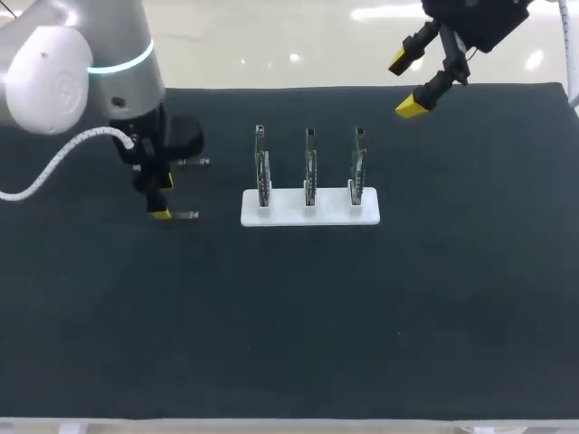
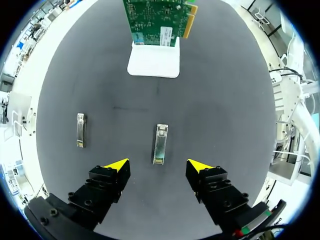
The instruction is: Pick up the optical module with the left hand, and insert it into the network port with the right hand.
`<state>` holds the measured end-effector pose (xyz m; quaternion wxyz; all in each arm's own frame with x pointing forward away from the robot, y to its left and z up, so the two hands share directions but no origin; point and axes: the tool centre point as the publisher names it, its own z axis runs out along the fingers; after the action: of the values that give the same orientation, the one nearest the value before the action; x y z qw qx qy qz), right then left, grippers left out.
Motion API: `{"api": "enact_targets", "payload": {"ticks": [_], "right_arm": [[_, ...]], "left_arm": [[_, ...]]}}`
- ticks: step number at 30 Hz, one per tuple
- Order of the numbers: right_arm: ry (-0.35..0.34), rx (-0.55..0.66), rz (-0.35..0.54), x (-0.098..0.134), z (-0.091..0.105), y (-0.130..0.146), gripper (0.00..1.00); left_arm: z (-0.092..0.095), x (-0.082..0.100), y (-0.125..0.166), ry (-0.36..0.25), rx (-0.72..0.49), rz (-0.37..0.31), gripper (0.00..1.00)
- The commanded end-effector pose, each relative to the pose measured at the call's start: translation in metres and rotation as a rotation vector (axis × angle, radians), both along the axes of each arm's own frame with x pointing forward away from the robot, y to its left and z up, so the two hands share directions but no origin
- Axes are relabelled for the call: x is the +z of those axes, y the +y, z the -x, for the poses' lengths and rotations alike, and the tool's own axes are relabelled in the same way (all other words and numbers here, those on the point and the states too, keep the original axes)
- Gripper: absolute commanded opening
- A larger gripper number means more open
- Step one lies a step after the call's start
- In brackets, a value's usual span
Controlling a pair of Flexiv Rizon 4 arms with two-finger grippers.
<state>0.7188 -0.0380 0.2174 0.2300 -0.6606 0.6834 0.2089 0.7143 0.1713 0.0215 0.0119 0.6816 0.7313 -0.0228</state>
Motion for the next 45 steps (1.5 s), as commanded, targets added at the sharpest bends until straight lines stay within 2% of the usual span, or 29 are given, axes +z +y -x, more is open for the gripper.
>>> {"api": "enact_targets", "payload": {"ticks": [1, 18, 24, 37, 45], "right_arm": [[-0.001, 0.0, -0.001, 0.0, 0.0, 0.0, 1.0], [-0.001, 0.0, -0.001, 0.0, 0.0, 0.0, 1.0], [-0.001, 0.0, -0.001, 0.0, 0.0, 0.0, 1.0], [-0.001, 0.0, -0.001, 0.0, 0.0, 0.0, 1.0], [-0.001, 0.0, -0.001, 0.0, 0.0, 0.0, 1.0]], "left_arm": [[0.001, -0.004, 0.003, -0.006, -0.004, 0.022, 1.0], [0.005, -0.004, -0.001, -0.007, -0.011, 0.027, 1.0], [0.008, -0.011, -0.001, -0.006, -0.023, 0.006, 1.0], [0.004, -0.03, -0.001, -0.008, -0.021, -0.01, 1.0], [0.002, -0.031, -0.001, 0.012, -0.02, -0.001, 1.0]]}}
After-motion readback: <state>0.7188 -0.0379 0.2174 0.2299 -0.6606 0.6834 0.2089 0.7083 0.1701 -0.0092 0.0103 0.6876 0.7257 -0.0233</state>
